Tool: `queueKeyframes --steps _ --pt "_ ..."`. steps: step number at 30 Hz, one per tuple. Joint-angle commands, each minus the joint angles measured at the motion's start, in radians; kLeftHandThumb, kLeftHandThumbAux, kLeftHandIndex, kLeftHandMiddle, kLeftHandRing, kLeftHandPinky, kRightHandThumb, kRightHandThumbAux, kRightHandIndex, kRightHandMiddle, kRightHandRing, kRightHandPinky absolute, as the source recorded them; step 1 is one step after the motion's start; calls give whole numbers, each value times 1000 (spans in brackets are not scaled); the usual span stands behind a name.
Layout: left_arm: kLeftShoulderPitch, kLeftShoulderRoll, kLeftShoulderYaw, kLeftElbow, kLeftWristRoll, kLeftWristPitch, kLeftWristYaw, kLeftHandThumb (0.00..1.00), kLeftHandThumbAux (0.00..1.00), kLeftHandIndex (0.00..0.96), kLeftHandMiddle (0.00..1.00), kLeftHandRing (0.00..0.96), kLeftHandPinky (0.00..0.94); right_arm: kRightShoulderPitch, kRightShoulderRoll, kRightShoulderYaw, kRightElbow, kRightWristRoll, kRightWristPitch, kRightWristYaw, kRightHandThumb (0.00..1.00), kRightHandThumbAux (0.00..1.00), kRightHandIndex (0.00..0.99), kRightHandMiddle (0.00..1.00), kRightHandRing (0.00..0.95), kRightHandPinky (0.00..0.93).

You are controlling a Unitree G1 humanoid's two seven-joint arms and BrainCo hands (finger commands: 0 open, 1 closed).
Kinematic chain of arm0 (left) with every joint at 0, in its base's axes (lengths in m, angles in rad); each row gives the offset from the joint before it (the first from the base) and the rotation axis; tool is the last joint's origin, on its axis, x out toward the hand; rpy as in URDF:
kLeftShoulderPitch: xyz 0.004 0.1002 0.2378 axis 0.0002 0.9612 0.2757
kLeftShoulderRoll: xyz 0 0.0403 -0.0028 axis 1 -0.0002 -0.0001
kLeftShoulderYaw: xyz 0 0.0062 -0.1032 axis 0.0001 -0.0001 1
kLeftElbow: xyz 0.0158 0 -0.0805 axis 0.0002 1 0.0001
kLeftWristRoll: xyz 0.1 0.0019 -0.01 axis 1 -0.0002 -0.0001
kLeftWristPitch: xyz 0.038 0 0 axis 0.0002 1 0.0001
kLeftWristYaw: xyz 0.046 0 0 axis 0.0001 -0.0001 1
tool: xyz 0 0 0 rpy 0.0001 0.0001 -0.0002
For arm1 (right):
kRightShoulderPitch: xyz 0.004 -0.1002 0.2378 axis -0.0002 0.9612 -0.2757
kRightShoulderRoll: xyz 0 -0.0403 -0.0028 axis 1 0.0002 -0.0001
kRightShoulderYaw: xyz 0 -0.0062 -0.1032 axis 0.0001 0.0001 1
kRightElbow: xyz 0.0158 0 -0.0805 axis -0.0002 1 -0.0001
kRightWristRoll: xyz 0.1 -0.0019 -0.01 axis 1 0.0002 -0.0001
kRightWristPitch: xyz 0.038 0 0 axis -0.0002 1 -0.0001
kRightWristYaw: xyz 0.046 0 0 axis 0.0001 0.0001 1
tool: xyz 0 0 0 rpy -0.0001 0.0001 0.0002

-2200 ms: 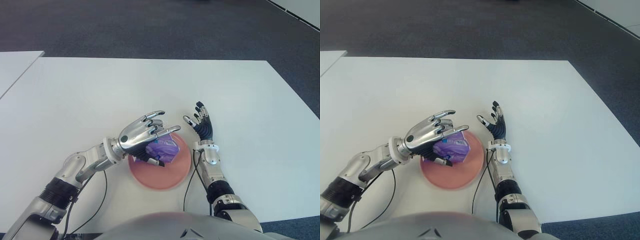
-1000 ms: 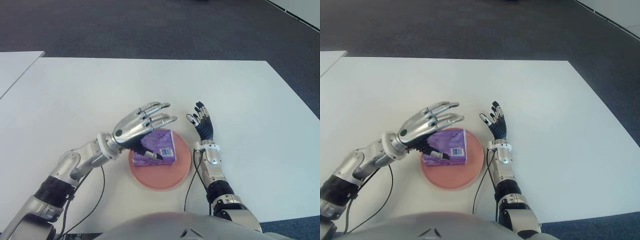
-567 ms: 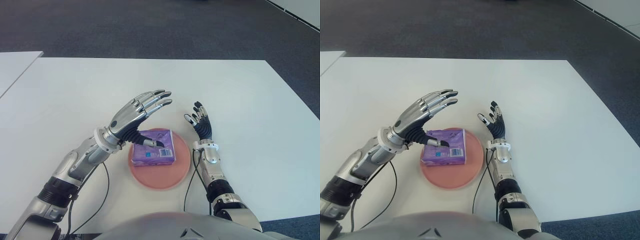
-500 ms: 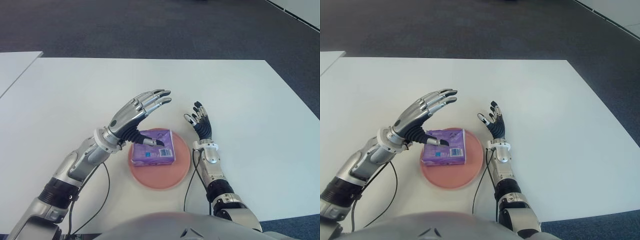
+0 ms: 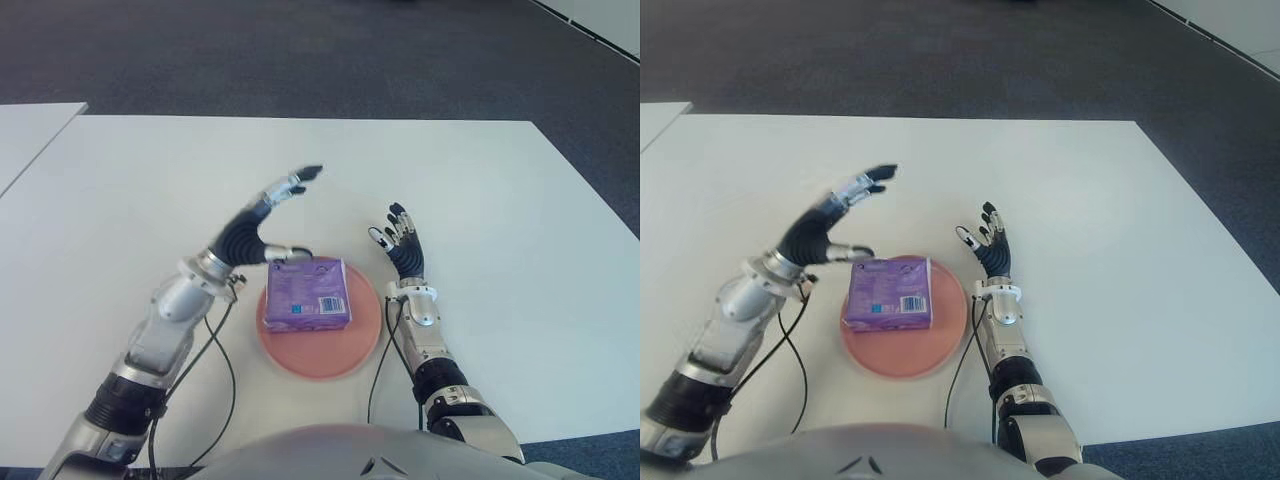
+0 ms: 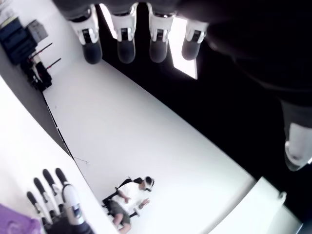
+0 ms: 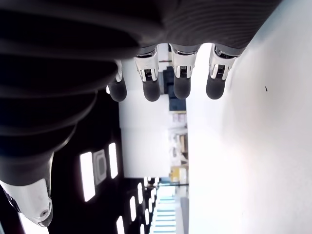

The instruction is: Put the tissue paper into the plate.

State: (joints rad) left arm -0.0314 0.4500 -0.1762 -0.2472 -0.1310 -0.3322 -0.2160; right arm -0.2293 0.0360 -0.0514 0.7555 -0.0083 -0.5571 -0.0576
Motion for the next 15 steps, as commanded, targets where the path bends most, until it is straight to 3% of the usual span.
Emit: queueKeyframes --steps 1,2,5,7,11,15 --pt "-43 -27 90 -65 -40 125 25 4 479 0 0 0 0 76 3 -5 117 4 34 14 0 614 0 0 0 0" --pt "-45 -34 105 -79 -37 150 35 2 470 0 0 0 0 73 3 -5 122 5 28 17 0 613 0 0 0 0" --pt "-66 -132 197 -93 -12 274 203 6 436 0 0 0 0 65 -4 -9 151 14 -3 46 0 618 0 0 0 0" --pt "-86 -163 239 -81 -20 315 250 15 414 0 0 0 0 60 -6 -12 164 16 -12 56 0 623 0 0 0 0" --pt "-145 -215 303 14 -24 320 305 41 393 0 0 0 0 50 -8 -19 187 21 -23 67 0 637 0 0 0 0" --pt "-187 -272 321 149 12 267 354 68 373 0 0 0 0 42 -10 -24 202 25 -32 76 0 652 0 0 0 0"
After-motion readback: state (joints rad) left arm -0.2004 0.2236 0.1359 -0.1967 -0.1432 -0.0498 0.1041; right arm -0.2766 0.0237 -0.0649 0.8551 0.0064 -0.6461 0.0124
